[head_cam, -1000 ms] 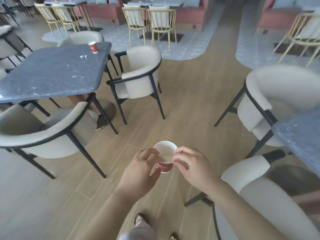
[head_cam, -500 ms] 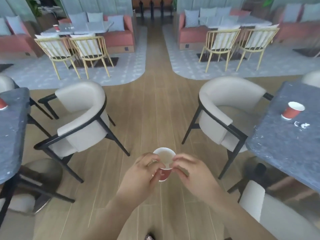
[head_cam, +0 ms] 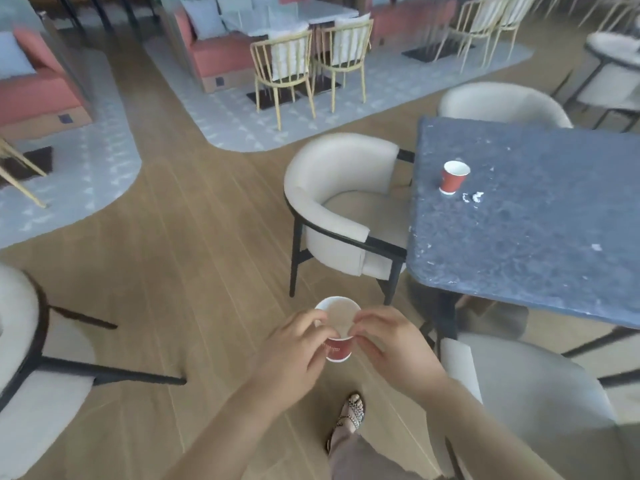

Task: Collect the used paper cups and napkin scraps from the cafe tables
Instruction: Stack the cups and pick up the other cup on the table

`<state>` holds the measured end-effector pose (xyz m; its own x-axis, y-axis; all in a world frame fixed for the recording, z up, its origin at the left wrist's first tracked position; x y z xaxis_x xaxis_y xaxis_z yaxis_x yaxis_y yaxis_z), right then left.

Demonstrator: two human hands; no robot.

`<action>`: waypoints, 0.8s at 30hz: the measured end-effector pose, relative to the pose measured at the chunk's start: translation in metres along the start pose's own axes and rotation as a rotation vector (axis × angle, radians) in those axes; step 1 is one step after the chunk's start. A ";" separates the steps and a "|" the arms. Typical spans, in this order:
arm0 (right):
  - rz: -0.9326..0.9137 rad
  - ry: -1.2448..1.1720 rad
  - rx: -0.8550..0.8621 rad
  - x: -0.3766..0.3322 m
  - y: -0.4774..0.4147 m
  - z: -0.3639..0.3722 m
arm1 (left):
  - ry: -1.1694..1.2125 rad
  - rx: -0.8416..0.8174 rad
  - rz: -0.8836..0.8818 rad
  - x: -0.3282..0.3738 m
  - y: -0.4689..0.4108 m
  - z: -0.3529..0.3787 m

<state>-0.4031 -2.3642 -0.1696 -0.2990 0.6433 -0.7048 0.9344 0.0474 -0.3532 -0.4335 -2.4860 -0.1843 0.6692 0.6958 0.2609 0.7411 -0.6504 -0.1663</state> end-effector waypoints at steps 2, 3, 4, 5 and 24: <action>0.027 0.022 0.043 0.025 -0.018 -0.012 | -0.014 -0.020 0.062 -0.003 -0.038 0.010; 0.052 0.034 0.066 0.038 -0.028 -0.018 | -0.017 -0.035 0.090 -0.005 -0.058 0.015; 0.081 0.044 0.086 0.052 -0.039 -0.025 | -0.015 -0.049 0.111 -0.006 -0.080 0.019; 0.104 0.052 0.104 0.065 -0.050 -0.033 | -0.010 -0.059 0.128 -0.007 -0.102 0.023; 0.461 0.198 0.329 0.273 -0.135 -0.175 | 0.140 -0.220 0.504 0.067 -0.387 0.096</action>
<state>-0.5774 -2.0617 -0.2068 0.1940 0.6727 -0.7140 0.8405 -0.4893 -0.2326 -0.6700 -2.1586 -0.1934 0.9127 0.2457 0.3264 0.2934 -0.9502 -0.1051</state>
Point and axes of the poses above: each hand's wrist, its own y-axis away from the middle knuckle, its own z-axis out of the palm, x = y × z, the point moved 10 cm from there along -y, towards the middle knuckle, and after that the axes turned 10 degrees about -y, right-handed, at the moved point
